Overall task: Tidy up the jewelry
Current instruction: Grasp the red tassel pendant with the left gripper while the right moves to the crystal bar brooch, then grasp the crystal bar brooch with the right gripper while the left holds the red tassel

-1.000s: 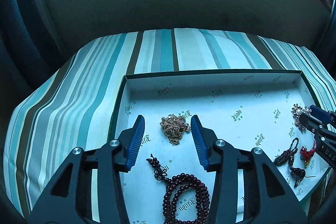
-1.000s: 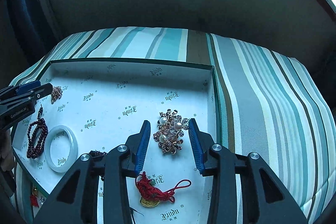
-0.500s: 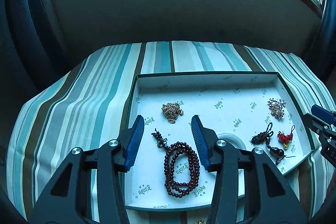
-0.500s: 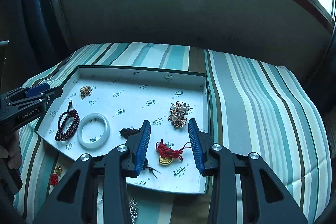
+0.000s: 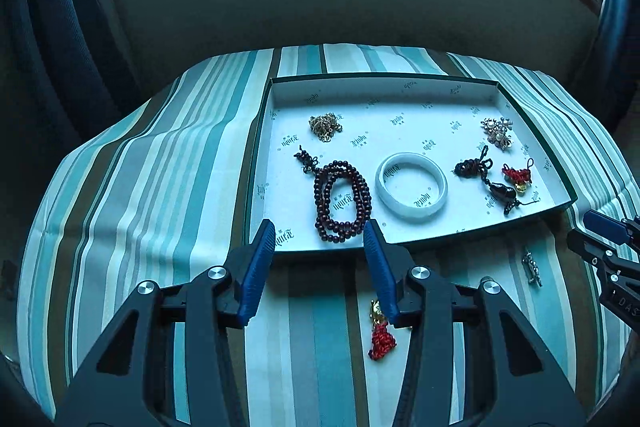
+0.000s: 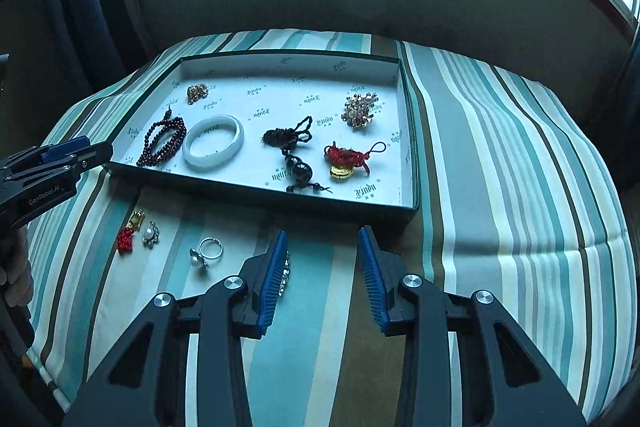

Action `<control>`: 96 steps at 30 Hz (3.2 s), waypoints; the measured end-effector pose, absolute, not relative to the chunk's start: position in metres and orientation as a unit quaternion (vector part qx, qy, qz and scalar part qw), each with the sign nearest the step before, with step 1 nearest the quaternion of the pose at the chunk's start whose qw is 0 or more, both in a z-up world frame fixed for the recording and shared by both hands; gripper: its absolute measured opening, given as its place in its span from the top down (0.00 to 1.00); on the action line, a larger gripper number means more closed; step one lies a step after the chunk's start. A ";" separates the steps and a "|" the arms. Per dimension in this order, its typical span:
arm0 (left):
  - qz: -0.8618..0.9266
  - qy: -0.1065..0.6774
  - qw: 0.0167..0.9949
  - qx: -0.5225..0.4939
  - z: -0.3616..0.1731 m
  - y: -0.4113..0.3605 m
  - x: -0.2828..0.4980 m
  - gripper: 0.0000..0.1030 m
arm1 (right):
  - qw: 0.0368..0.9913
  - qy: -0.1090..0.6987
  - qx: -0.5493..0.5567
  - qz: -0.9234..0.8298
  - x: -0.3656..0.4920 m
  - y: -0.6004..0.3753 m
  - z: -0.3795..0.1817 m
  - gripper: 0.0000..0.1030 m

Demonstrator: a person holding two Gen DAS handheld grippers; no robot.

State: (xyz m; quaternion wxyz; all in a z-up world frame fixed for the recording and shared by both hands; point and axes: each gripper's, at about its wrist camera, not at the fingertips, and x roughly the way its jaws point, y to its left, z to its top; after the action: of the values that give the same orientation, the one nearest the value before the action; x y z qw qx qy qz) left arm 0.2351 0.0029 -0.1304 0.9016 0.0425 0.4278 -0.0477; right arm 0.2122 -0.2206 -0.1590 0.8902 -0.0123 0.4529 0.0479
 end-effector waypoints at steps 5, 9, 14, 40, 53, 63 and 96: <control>-0.051 0.446 0.893 0.047 -0.143 0.001 0.214 0.56 | 0.882 0.469 -0.004 0.048 0.198 -0.222 -0.171 0.64; -0.054 0.459 0.886 0.046 -0.152 0.000 0.200 0.56 | 0.879 0.475 0.000 0.047 0.190 -0.224 -0.175 0.64; -0.058 0.471 0.879 0.041 -0.160 -0.003 0.188 0.56 | 0.876 0.480 0.004 0.051 0.186 -0.224 -0.179 0.64; -0.091 0.492 0.865 0.049 -0.181 -0.018 0.196 0.80 | 0.872 0.487 0.007 0.052 0.188 -0.224 -0.185 0.64; -0.091 0.476 0.872 0.069 -0.178 -0.013 0.192 0.91 | 0.871 0.488 0.006 0.056 0.189 -0.221 -0.187 0.64; -0.064 0.469 0.878 0.068 -0.172 0.008 0.192 0.91 | 0.871 0.485 -0.002 0.075 0.203 -0.204 -0.186 0.64; -0.033 0.476 0.877 0.055 -0.181 0.031 0.204 0.91 | 0.868 0.489 -0.017 0.079 0.223 -0.193 -0.197 0.87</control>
State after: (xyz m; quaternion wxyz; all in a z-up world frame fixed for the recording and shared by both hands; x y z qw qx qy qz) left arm 0.2043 0.0311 -0.1812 0.8774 0.0551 0.4755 -0.0327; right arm 0.2229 -0.1929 -0.1974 0.8683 -0.0170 0.4894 0.0793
